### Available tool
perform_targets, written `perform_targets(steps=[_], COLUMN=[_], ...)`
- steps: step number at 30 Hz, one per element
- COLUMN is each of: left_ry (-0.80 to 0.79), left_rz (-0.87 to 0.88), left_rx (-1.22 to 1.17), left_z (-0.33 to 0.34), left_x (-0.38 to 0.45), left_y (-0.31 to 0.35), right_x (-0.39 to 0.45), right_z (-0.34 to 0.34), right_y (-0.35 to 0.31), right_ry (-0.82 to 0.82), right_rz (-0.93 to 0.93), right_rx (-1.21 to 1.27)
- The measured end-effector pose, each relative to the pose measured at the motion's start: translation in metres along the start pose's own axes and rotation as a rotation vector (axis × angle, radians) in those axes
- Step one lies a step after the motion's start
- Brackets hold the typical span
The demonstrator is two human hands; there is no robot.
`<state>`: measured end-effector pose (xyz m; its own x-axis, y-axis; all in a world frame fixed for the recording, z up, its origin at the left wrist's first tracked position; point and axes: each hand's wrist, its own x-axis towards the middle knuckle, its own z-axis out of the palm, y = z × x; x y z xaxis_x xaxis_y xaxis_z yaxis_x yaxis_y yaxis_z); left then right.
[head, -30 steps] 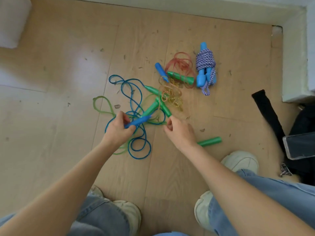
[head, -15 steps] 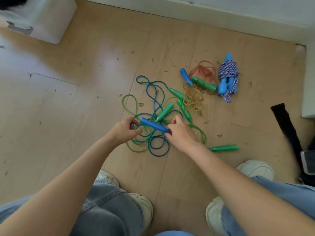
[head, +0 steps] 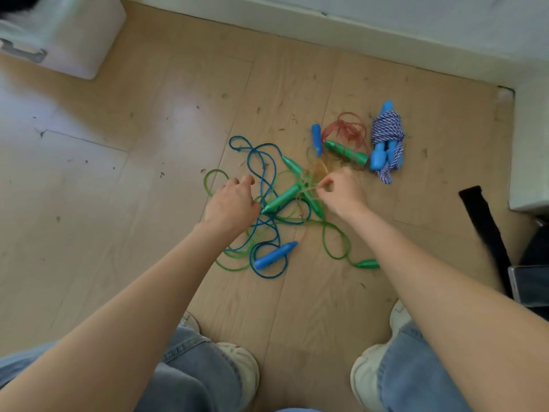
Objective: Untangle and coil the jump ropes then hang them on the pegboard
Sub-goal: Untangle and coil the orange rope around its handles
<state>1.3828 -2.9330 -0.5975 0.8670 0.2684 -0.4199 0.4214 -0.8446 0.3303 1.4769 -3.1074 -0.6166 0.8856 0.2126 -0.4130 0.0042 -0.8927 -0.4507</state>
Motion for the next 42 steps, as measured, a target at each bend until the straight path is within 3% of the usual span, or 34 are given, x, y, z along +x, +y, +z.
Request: perform_targets(steps=[2,5,7,10,18,23,26,28,31,38,42], left_ry=[0.008,0.036,0.082,0.073,-0.171,0.007,0.114,0.127,0.095,0.021,0.021], left_rz=[0.023,0.251,0.394,0.424,0.484,0.402,0.326,0.314,0.320,0.241,0.248], left_rx=[0.066,-0.148,-0.330,-0.441,-0.392,-0.383,-0.453,-0.546,-0.650,-0.670,-0.661], left_z=[-0.010,-0.037,-0.063,-0.109,-0.198,-0.208,-0.207,-0.203,-0.199,-0.205,-0.209], left_x=[-0.001,-0.011,-0.022,-0.043,-0.134,-0.160,-0.158,-0.155,-0.150,-0.143,-0.142], left_y=[0.011,0.038,0.056,0.070,0.090,0.096,0.100,0.105,0.108,0.101,0.101], right_x=[-0.009,-0.033,-0.052,-0.080,-0.149,-0.191,-0.199,-0.198,-0.187,-0.180,-0.186], right_z=[-0.026,-0.072,-0.101,-0.146,-0.227,-0.245,-0.246,-0.239,-0.229,-0.234,-0.241], right_y=[-0.015,-0.049,-0.071,-0.088,-0.101,-0.103,-0.102,-0.103,-0.102,-0.093,-0.091], right_ry=[0.096,-0.072,-0.195,-0.269,-0.270,-0.508,-0.568,-0.415,-0.198,-0.121,-0.172], right_rz=[-0.111,-0.166,-0.216,-0.275,-0.457,-0.527,-0.397,-0.359,-0.383,-0.349,-0.375], right_rx=[0.258,0.737,0.892,1.001,0.597,0.544,0.825,0.865,0.740,0.752,0.637])
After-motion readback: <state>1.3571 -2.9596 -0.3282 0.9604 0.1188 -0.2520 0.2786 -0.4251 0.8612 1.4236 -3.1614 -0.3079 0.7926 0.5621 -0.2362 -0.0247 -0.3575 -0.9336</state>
